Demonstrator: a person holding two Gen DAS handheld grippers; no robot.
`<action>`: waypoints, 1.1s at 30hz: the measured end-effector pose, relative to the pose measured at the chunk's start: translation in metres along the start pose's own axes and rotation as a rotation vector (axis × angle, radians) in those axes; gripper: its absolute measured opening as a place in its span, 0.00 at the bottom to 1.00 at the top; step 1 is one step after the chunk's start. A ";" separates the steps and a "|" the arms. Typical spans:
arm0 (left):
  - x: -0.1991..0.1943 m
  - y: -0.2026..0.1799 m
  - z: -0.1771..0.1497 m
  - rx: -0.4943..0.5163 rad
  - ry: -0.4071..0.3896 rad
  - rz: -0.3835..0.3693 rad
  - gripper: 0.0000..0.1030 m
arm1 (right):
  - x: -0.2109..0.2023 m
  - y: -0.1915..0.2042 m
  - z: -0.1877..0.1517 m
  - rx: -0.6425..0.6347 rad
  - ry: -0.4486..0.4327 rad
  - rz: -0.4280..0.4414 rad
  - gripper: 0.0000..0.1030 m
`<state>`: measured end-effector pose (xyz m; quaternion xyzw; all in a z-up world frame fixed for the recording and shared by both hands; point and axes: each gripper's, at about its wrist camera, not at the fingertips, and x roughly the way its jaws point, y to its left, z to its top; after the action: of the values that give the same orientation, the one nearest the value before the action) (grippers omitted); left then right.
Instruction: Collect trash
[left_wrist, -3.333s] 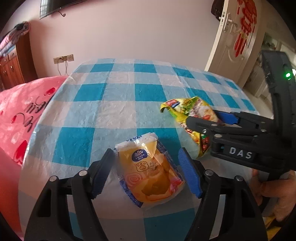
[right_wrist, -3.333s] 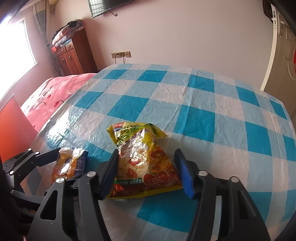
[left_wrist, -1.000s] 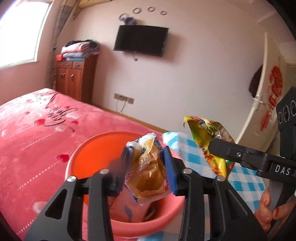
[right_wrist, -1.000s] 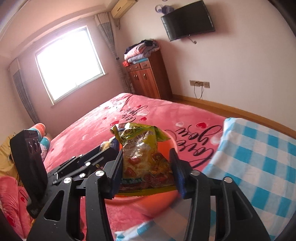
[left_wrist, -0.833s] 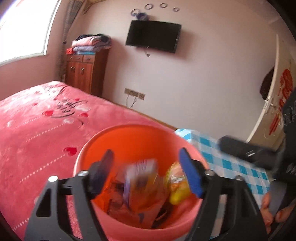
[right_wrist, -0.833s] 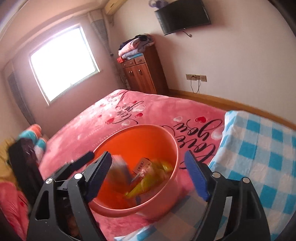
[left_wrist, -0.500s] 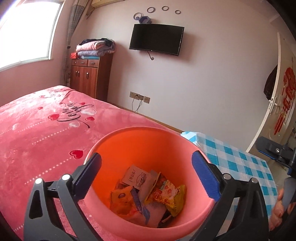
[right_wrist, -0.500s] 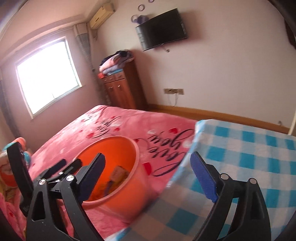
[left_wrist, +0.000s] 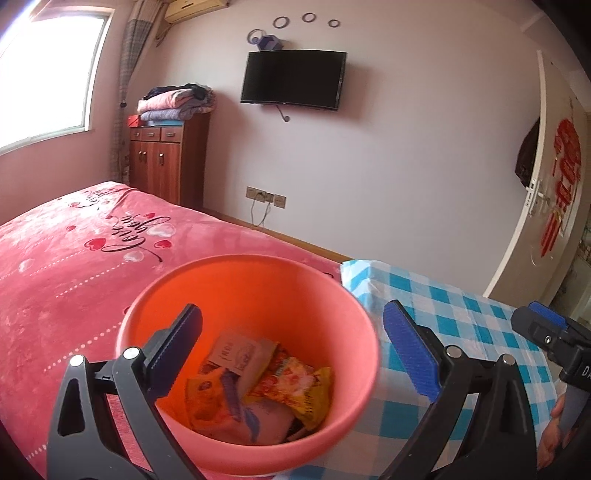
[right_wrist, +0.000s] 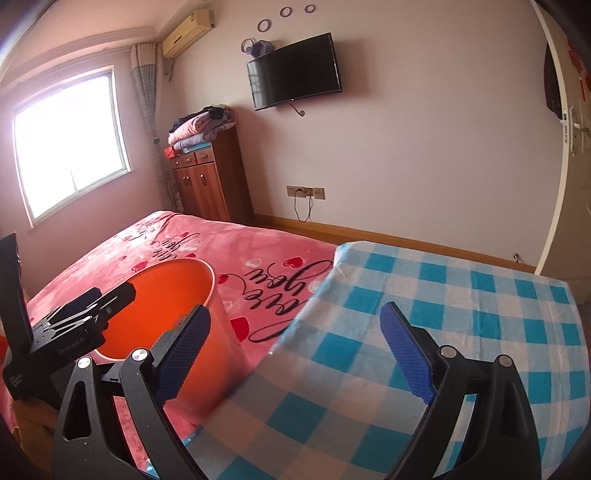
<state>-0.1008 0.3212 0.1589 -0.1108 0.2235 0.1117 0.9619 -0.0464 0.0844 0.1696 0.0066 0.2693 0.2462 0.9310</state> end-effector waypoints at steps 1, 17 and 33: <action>0.000 -0.006 -0.001 0.010 0.004 -0.006 0.96 | -0.002 -0.003 -0.002 0.002 0.001 -0.007 0.89; 0.006 -0.086 -0.028 0.128 0.073 -0.104 0.96 | -0.042 -0.067 -0.026 0.104 -0.019 -0.121 0.89; 0.005 -0.171 -0.061 0.255 0.117 -0.188 0.96 | -0.085 -0.135 -0.055 0.219 -0.031 -0.222 0.89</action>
<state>-0.0758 0.1435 0.1316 -0.0144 0.2802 -0.0150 0.9597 -0.0749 -0.0801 0.1452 0.0819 0.2792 0.1110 0.9503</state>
